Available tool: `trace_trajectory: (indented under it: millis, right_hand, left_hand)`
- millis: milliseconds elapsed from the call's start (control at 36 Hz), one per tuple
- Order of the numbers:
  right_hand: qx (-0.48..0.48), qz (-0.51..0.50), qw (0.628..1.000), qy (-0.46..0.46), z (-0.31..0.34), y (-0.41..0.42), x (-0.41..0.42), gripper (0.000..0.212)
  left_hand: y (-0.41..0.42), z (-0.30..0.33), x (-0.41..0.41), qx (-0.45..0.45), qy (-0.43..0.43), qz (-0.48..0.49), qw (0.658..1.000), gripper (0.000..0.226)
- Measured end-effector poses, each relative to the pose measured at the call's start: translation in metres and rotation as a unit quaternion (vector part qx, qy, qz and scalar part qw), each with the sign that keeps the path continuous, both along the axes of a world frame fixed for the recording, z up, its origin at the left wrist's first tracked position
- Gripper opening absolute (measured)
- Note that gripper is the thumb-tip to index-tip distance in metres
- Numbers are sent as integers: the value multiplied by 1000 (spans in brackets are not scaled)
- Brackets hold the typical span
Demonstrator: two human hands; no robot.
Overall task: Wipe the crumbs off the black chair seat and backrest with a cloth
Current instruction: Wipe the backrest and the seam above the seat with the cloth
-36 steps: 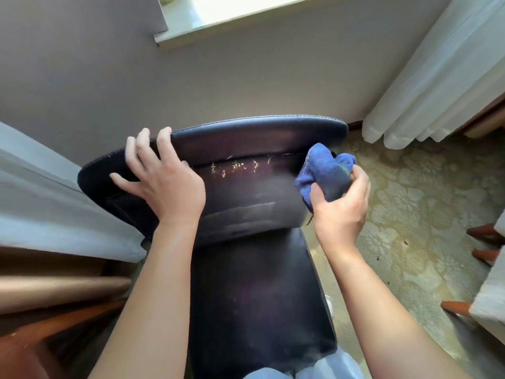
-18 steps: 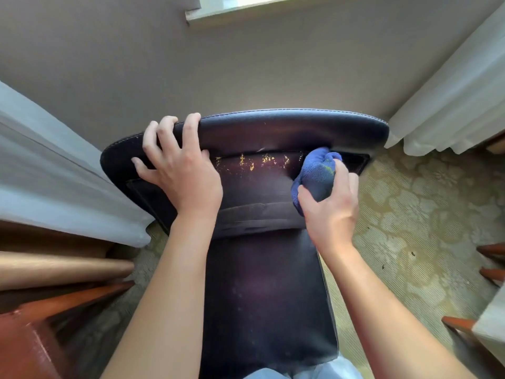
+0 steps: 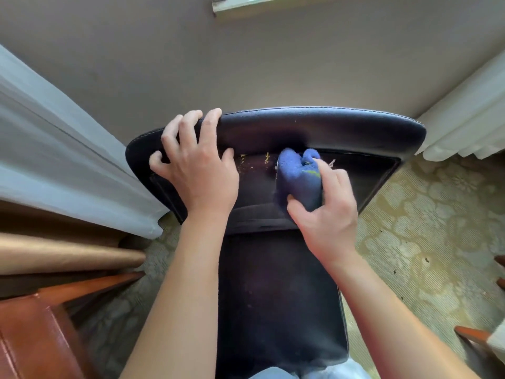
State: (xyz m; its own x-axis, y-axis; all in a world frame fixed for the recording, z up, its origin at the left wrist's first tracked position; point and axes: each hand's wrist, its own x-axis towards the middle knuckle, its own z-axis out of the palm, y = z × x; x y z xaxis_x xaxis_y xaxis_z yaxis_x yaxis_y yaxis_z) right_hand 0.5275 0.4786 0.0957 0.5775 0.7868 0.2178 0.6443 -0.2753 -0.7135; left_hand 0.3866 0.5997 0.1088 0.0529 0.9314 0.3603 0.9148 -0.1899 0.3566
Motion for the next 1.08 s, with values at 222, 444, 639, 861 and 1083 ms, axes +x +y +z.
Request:
trace_trajectory:
  millis: [222,444,639,861,1083]
  right_hand:
    - [55,-80,995,-20,6,-17,20,68]
    - [25,-108,994,-9,-4,-7,9,73]
    - [-13,-90,995,-38,-13,22,-17,75]
    - [-30,-39,996,-75,-16,37,-42,73]
    - [-50,77,989,-116,-12,51,-82,69]
  left_hand:
    - [1,-2,-34,-11,-124,69,990,53]
    - [5,-19,-59,-42,-248,67,965,57]
    - [12,-24,-64,-30,-225,56,972,54]
    - [15,-29,-70,-17,-221,44,974,57]
    - [19,-29,-76,-14,-238,37,971,58]
